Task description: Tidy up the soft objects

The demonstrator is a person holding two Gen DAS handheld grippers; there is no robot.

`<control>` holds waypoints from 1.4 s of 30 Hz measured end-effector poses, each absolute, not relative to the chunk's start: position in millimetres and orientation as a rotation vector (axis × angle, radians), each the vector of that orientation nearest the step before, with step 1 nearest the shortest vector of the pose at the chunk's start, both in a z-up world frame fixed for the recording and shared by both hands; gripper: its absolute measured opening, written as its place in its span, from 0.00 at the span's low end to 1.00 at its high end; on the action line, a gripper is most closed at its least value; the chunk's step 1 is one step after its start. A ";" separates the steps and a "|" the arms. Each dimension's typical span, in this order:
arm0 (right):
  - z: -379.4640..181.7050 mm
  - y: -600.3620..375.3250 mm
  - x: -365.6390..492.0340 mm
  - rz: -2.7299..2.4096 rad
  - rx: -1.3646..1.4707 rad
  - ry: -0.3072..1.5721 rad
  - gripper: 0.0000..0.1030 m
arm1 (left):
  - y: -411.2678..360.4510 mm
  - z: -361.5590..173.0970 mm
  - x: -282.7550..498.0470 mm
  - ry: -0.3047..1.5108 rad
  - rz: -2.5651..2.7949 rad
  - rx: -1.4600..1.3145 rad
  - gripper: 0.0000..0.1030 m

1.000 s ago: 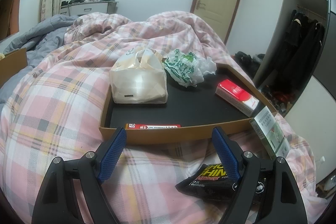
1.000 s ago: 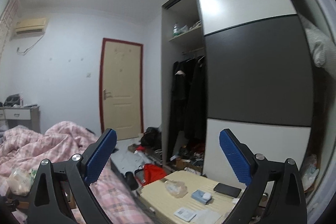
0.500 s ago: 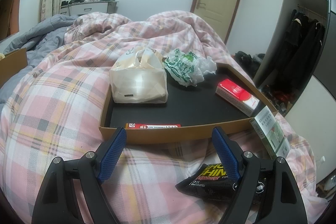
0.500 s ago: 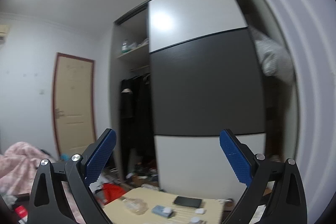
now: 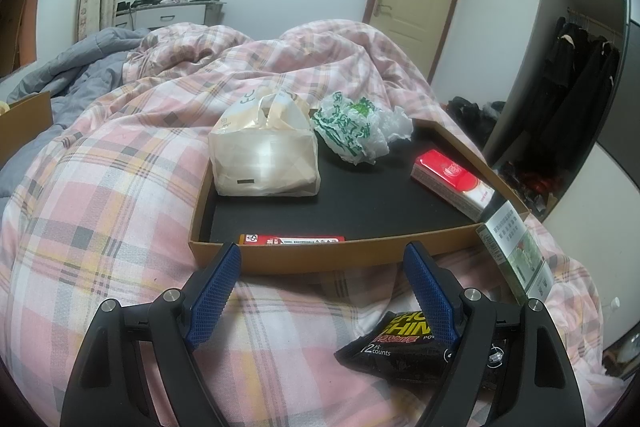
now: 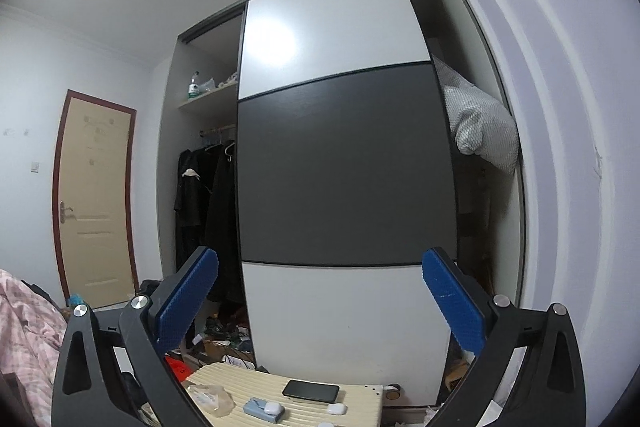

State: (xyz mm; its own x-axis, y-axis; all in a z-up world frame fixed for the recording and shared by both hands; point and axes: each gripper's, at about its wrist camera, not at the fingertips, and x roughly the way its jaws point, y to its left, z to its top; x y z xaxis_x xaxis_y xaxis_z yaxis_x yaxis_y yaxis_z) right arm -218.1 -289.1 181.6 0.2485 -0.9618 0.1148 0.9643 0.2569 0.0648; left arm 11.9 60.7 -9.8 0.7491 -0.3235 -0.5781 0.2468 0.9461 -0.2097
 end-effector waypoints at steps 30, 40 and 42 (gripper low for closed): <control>178.4 -317.2 -214.2 -1.206 0.037 0.005 0.99 | 60.5 -9.5 12.5 0.657 -0.312 -0.123 0.79; 176.5 -312.3 -210.3 -1.053 0.037 0.010 0.99 | 60.5 -9.2 12.6 0.658 -0.312 -0.123 0.79; 176.0 -311.6 -209.1 -1.026 0.038 0.012 0.99 | 60.5 -9.0 12.5 0.658 -0.312 -0.123 0.79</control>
State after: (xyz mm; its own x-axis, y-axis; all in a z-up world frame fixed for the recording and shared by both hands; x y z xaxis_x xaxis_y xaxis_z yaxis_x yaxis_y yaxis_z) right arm -209.1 -311.6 176.0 0.5181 -0.8549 -0.0278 0.8553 0.5175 0.0265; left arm 12.5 60.5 -9.0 0.7470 -0.3228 -0.5812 0.2454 0.9463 -0.2103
